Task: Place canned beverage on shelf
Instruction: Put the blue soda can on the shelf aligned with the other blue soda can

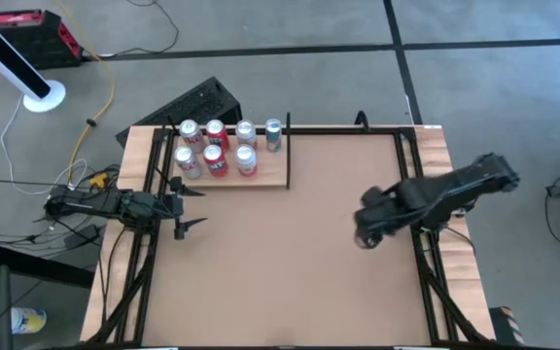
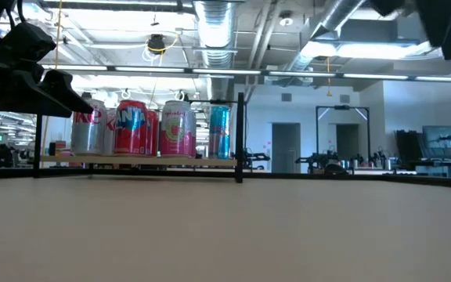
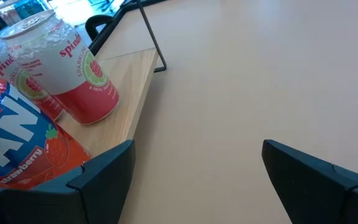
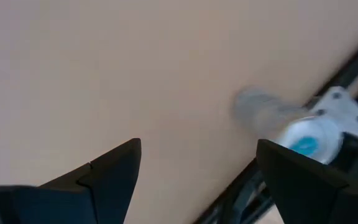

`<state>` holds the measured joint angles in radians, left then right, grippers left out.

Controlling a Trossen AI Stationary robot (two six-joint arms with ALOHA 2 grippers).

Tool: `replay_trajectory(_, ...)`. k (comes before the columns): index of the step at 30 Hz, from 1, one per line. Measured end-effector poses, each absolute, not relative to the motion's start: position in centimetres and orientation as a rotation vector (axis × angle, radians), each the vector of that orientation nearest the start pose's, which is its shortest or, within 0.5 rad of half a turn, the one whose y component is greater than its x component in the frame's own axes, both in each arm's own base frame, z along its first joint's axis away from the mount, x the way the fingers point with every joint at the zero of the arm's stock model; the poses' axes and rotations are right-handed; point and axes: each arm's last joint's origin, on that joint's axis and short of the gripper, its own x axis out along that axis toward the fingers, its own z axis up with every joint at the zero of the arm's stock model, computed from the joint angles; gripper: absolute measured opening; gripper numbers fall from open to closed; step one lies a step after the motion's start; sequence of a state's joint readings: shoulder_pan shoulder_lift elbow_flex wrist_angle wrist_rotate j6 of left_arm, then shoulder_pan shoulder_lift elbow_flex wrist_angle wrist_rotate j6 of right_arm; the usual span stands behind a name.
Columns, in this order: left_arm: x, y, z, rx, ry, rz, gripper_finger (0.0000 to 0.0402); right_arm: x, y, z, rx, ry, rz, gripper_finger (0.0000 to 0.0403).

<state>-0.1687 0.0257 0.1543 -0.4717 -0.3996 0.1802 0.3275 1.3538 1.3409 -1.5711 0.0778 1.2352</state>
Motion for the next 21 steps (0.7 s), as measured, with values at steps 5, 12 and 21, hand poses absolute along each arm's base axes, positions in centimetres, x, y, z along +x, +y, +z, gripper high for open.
replay_trajectory(5,8.1,-0.2,16.9,0.274,0.350,0.199,0.0336,15.8,4.7,30.8,0.694,1.280,-0.912,0.0341)
replay_trajectory(12,8.1,-0.2,16.9,0.274,0.350,0.198,0.0336,12.8,3.8,27.6,0.742,1.342,-0.990,0.0341)
replay_trajectory(21,8.1,-0.2,16.9,0.274,0.350,0.199,0.0336,12.6,4.0,26.9,0.749,1.352,-0.958,0.0341)
